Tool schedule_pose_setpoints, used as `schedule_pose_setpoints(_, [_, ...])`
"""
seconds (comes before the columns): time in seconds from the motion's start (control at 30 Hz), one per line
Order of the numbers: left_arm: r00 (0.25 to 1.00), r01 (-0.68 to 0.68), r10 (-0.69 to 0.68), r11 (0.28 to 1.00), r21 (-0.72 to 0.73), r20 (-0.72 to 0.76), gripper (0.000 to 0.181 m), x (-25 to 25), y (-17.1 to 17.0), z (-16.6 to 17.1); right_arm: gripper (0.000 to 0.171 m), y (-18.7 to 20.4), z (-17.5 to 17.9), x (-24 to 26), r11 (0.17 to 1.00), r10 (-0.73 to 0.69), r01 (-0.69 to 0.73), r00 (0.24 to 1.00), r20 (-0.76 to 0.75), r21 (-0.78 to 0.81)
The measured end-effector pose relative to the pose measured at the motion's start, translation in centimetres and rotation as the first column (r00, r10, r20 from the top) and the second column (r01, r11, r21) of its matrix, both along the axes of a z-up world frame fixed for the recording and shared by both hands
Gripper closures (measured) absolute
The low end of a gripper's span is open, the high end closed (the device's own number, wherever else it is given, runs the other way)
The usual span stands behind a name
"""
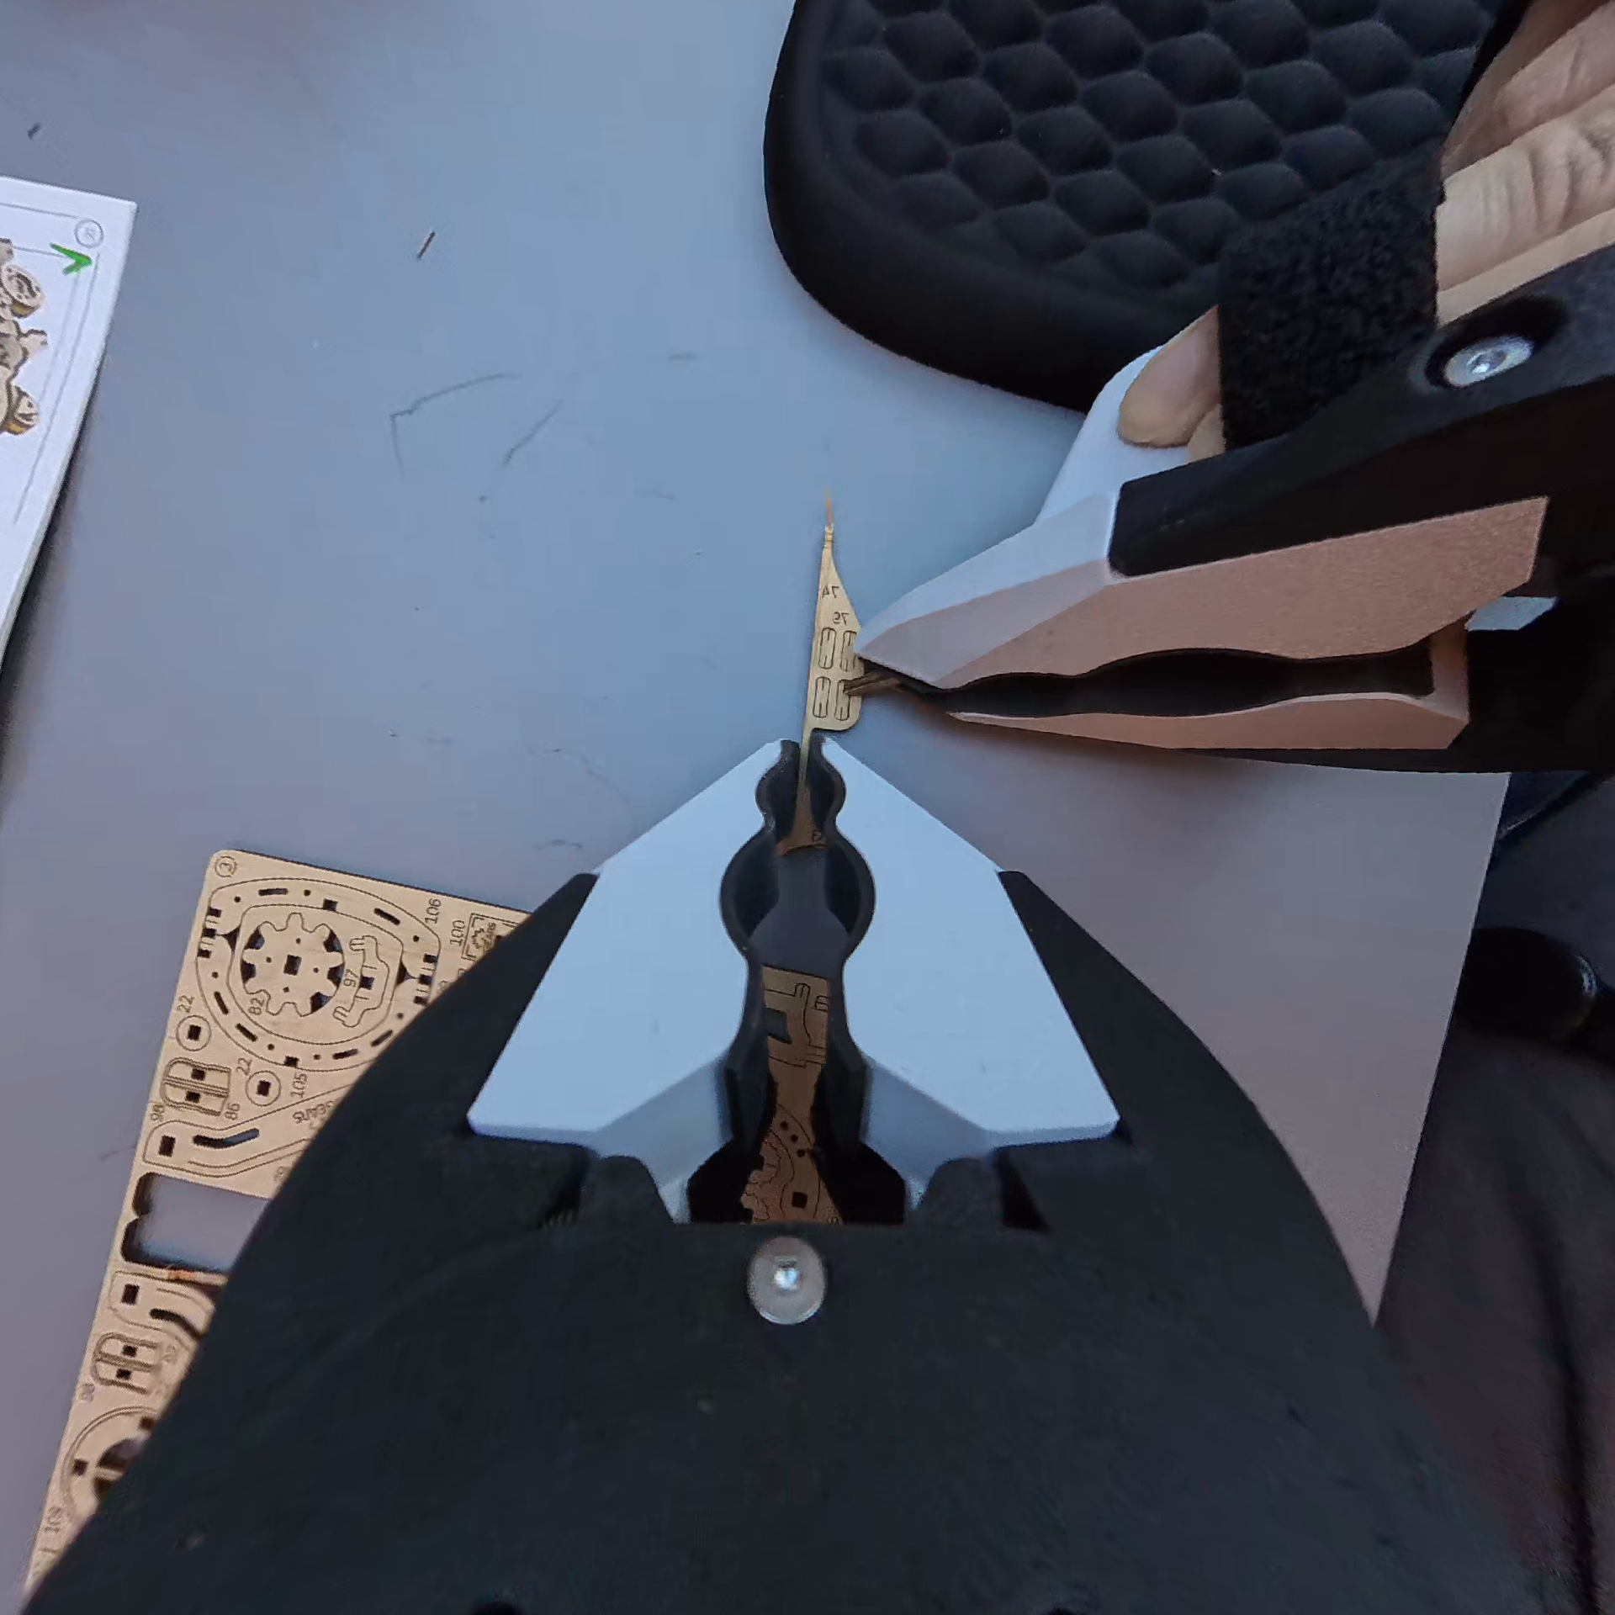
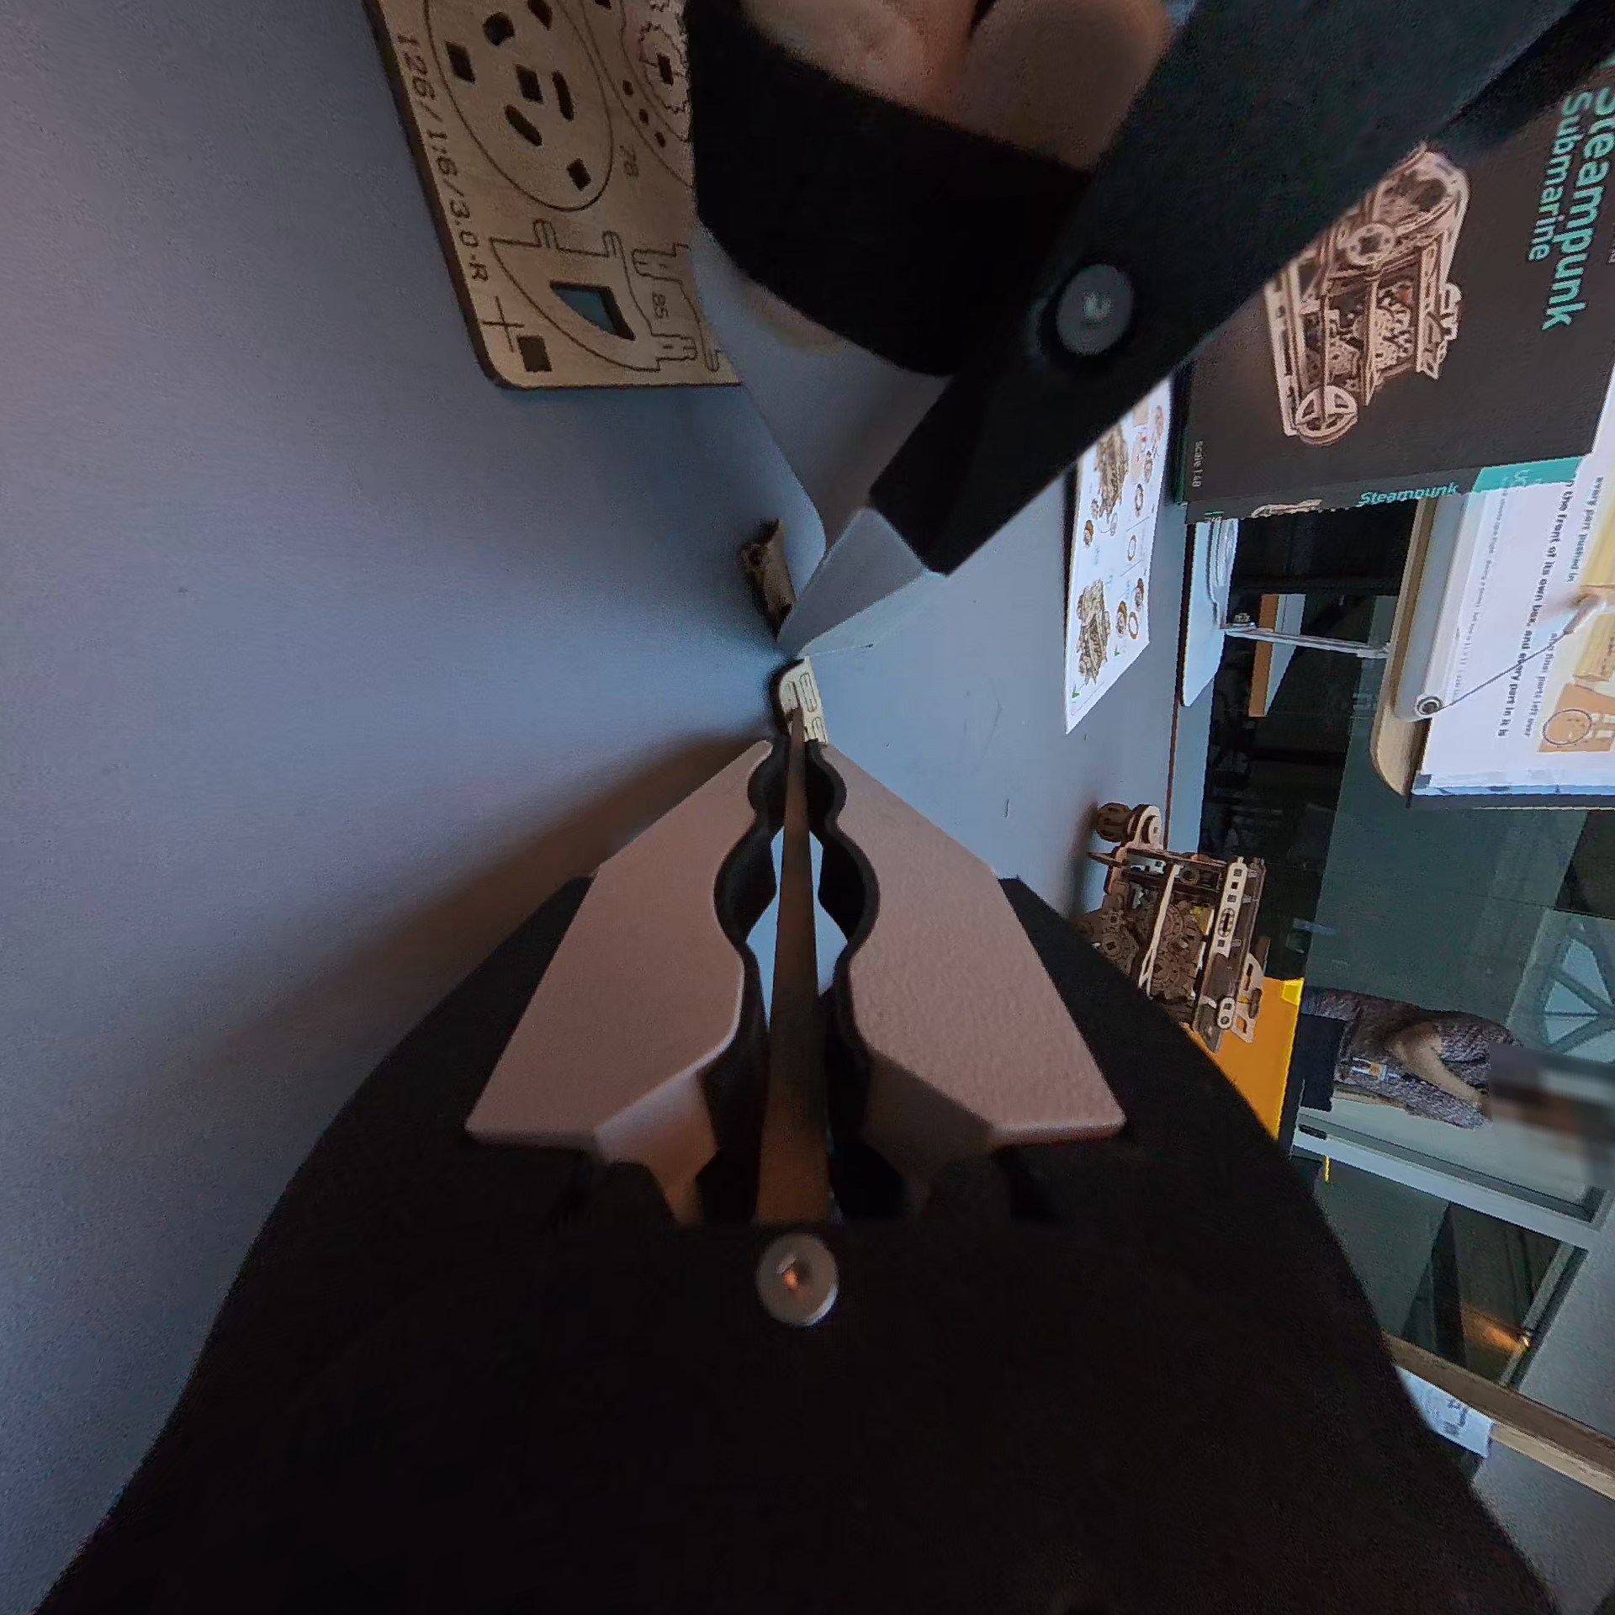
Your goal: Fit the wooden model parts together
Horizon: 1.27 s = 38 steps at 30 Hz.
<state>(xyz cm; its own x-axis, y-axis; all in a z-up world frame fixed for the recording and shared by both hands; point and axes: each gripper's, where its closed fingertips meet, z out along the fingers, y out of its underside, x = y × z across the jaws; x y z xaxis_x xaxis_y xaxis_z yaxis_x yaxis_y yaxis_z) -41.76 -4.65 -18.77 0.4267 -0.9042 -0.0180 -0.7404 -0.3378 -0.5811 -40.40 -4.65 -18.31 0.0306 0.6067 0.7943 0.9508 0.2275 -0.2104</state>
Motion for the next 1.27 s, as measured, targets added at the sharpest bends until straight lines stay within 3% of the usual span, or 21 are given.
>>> schedule_pose_setpoints(0.03, [1.000,0.013,-0.012,1.000,0.010,-0.007,0.181,0.0,0.0,0.0,0.169,0.0,0.0,0.0,1.000,-0.003,0.003,1.000,-0.002,0.000])
schedule_pose_setpoints(0.23, [0.992,0.118,-0.111,0.985,0.129,-0.057,0.181,0.7,0.0,0.0,0.169,0.0,0.0,0.3,1.000,0.002,-0.002,1.000,-0.009,-0.011])
schedule_pose_setpoints(0.47, [0.980,0.195,-0.179,0.940,0.279,-0.084,0.181,1.5,0.1,0.7,0.169,0.3,0.3,1.1,0.999,0.041,-0.044,0.996,0.082,0.031])
schedule_pose_setpoints(0.7, [0.952,0.304,-0.258,0.853,0.424,-0.163,0.181,2.0,0.1,1.2,0.169,0.4,0.4,1.5,0.996,0.085,-0.086,0.991,0.105,0.005])
schedule_pose_setpoints(1.07, [0.963,0.265,-0.260,0.880,0.394,-0.069,0.181,2.2,0.4,1.5,0.169,0.5,0.2,1.6,0.941,0.178,-0.181,0.983,-0.038,-0.286])
schedule_pose_setpoints(1.27, [0.968,0.241,-0.253,0.910,0.336,-0.009,0.181,2.2,0.5,1.2,0.168,0.7,0.1,1.4,0.914,0.314,-0.319,0.947,-0.064,-0.250])
